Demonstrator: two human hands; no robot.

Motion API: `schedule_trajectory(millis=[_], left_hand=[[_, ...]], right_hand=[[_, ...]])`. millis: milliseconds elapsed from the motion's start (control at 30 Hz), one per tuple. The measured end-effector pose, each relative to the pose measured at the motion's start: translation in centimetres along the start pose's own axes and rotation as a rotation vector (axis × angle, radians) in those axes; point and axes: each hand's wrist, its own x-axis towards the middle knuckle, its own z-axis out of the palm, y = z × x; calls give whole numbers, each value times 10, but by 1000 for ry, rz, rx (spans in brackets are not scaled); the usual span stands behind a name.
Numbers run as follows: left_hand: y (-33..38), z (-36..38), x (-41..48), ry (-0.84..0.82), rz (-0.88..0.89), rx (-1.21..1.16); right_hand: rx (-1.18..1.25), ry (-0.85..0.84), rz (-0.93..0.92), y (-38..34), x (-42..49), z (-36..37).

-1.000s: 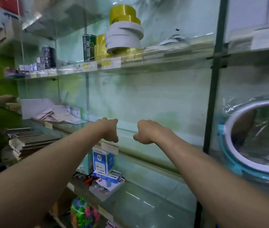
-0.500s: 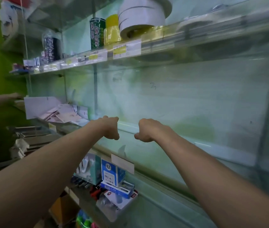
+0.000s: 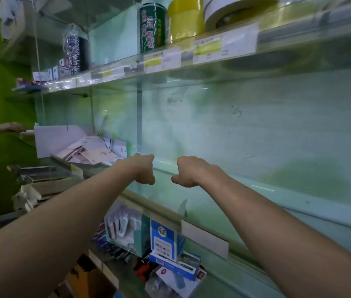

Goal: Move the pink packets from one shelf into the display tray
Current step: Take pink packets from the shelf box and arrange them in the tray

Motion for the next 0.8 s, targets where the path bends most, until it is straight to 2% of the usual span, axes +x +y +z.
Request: schedule_trajectory(millis=[267, 500, 800], left_hand=[[-96, 5, 53, -14, 10, 60], [-160, 6, 103, -23, 91, 74], [-195, 21, 149, -58, 152, 52]], right_hand=[[-21, -5, 8, -81, 66, 18], [-19, 2, 43, -140, 121, 31], [8, -47, 130, -168, 166, 51]])
